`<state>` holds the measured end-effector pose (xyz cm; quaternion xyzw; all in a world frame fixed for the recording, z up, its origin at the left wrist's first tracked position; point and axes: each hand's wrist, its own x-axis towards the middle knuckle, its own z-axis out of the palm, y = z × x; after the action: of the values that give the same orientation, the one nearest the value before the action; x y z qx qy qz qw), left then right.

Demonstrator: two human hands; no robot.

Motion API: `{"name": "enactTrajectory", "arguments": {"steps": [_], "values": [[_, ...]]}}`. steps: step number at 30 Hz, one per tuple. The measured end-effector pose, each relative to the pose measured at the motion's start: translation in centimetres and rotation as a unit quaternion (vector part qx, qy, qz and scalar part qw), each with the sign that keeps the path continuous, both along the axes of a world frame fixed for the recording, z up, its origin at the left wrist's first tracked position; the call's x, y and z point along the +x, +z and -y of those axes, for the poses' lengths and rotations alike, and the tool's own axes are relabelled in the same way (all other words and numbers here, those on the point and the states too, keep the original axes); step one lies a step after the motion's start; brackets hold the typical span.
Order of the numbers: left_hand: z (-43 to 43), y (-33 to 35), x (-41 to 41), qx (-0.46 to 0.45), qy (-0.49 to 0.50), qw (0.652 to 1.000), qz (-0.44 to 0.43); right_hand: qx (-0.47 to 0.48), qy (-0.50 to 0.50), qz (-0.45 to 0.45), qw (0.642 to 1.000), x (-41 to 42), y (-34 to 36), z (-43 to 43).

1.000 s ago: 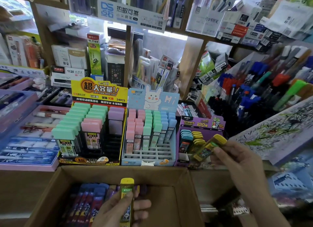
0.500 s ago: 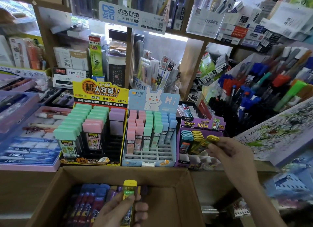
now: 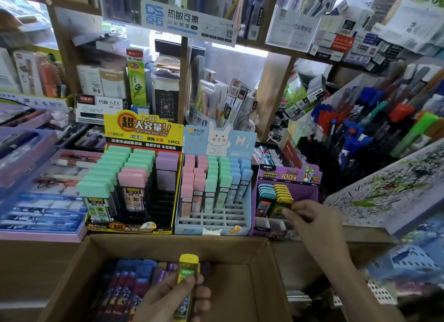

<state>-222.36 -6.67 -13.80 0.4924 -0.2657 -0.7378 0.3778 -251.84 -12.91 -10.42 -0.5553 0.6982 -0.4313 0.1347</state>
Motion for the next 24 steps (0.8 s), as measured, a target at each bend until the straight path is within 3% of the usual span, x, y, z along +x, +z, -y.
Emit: {"name": "enactTrajectory", "arguments": {"steps": [9, 13, 19, 24], "values": [[0.8, -0.2, 0.0, -0.007, 0.005, 1.000, 0.020, -0.014, -0.059, -0.016, 0.998, 0.4, -0.5, -1.0], [0.8, -0.4, -0.2, 0.003, 0.001, 1.000, 0.028, -0.020, -0.020, 0.021, 0.999, 2.5, -0.8, -2.9], [0.8, -0.6, -0.2, -0.039, 0.006, 0.996, 0.080, 0.155, 0.086, 0.111, 0.978, 7.1, -3.3, -4.8], [1.1, 0.1, 0.3, -0.117, -0.013, 0.982, 0.144, 0.294, 0.126, -0.068, 0.945, 9.1, -6.2, -4.4]]}}
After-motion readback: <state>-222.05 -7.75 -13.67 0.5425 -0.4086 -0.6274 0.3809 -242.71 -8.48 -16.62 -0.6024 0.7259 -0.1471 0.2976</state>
